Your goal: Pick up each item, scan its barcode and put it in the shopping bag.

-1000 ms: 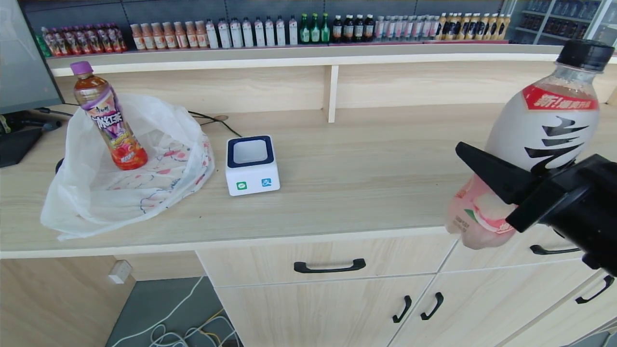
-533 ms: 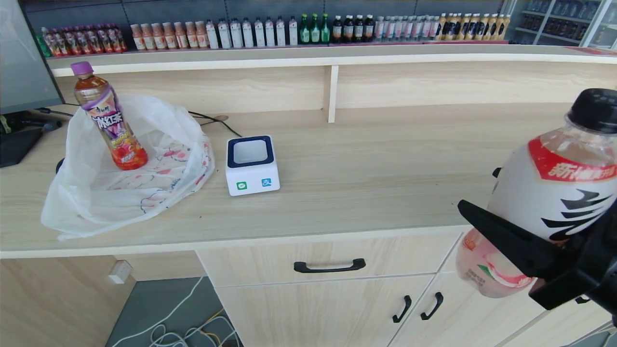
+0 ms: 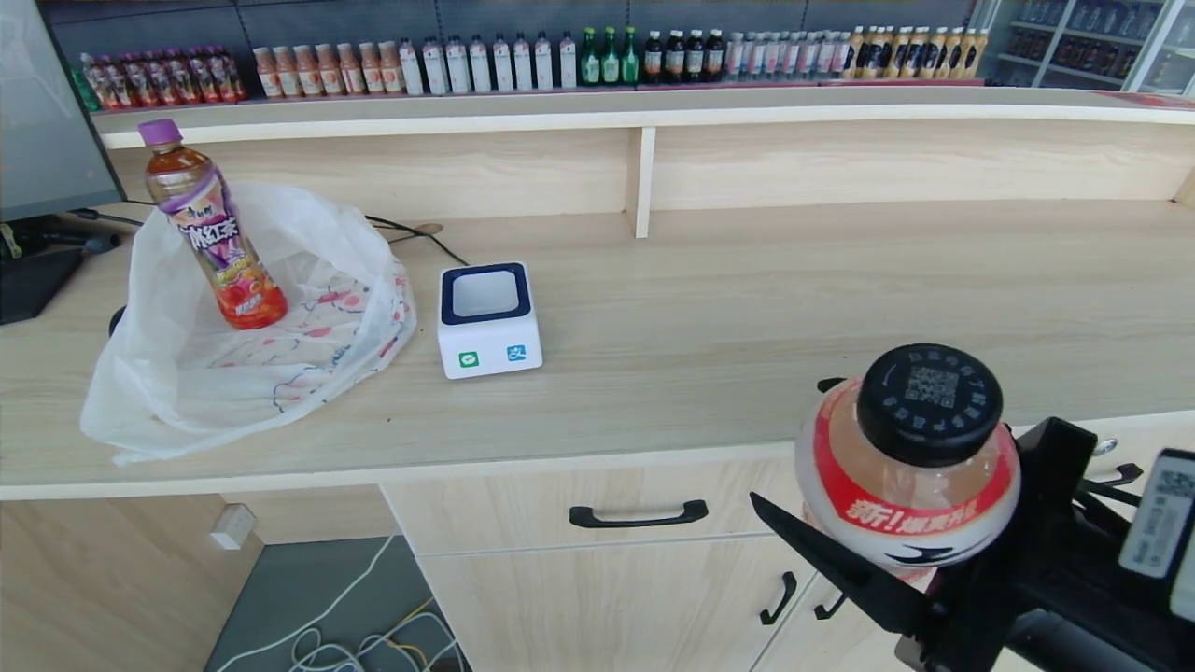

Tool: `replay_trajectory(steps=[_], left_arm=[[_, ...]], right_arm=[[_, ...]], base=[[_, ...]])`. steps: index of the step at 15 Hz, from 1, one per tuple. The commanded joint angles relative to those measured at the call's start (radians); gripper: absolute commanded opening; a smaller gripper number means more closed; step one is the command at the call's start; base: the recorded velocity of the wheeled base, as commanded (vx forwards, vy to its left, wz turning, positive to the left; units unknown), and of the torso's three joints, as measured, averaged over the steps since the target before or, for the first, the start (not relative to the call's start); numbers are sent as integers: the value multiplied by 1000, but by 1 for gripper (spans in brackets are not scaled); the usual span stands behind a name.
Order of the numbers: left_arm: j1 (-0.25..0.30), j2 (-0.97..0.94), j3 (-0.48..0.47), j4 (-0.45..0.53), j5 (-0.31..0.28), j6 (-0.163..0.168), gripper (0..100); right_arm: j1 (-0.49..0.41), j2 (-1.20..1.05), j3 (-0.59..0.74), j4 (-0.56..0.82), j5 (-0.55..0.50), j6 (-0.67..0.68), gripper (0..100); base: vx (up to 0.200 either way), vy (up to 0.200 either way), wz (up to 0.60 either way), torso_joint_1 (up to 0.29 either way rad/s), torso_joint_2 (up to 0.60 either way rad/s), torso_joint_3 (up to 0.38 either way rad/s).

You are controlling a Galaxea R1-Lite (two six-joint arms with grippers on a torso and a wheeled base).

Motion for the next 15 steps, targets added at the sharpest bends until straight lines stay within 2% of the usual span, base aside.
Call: replay_trajectory(steps=[1, 2, 4, 7, 11, 13, 15], left_arm=[[0, 0, 0, -1, 0, 0, 100], [0, 0, 0, -1, 0, 0, 100], [0, 0, 0, -1, 0, 0, 100], [0, 0, 0, -1, 0, 0, 100], [0, 0, 0, -1, 0, 0, 100], [0, 0, 0, -1, 0, 0, 100], [0, 0, 0, -1, 0, 0, 100]], right_arm=[[55, 112, -13, -56, 3, -72, 0], [102, 155, -17, -112, -2, -106, 0], [141, 233, -11, -208, -2, -161, 0], [181, 319, 55, -428, 1, -210, 0], [191, 322, 50, -428, 10, -262, 0], [179, 319, 23, -428, 119, -362, 0], [170, 321, 3, -428, 181, -418, 0]], base=[[0, 0, 0, 0, 0, 0], [0, 0, 0, 0, 0, 0], [0, 0, 0, 0, 0, 0], [0, 0, 0, 0, 0, 0], [0, 0, 0, 0, 0, 0], [0, 0, 0, 0, 0, 0], [0, 0, 0, 0, 0, 0]])
